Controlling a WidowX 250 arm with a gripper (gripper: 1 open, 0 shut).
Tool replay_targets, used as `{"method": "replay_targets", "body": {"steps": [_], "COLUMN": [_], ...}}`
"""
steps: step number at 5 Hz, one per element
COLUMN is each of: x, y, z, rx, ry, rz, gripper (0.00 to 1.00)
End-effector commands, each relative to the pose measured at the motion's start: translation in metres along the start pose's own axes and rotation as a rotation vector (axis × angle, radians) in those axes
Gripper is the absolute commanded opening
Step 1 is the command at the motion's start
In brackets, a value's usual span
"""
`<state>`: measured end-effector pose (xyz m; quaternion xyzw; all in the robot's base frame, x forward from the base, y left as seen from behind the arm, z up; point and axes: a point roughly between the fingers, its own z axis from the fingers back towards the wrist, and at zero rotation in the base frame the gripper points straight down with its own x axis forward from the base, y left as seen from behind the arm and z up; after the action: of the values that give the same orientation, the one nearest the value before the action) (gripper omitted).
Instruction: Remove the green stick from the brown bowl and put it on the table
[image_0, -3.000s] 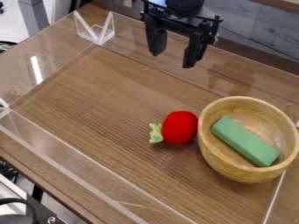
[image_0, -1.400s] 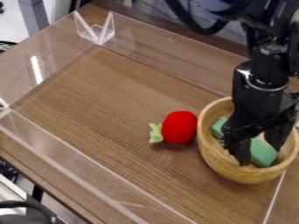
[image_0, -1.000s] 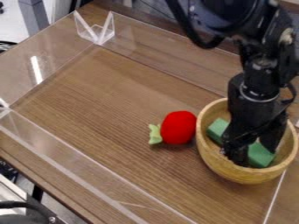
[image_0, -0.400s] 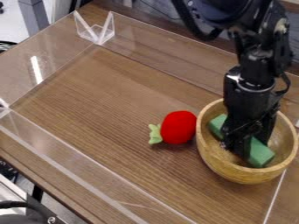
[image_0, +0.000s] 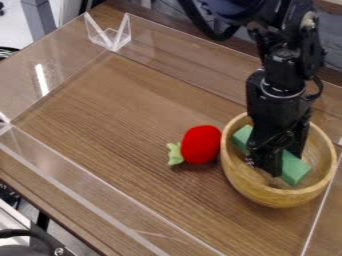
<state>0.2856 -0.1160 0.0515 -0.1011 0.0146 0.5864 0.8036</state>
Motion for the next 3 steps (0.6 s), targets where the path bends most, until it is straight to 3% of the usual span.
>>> {"method": "replay_targets", "body": {"steps": [1,3], "x": [-0.0123,-0.0199], "y": [-0.0127,-0.0133], "z": [0.0104,0.012], "rx": [-0.053,-0.067], "ry": [0.017,0.023], "rz": [-0.092,-0.122], "gripper": [0.0,0.0]}}
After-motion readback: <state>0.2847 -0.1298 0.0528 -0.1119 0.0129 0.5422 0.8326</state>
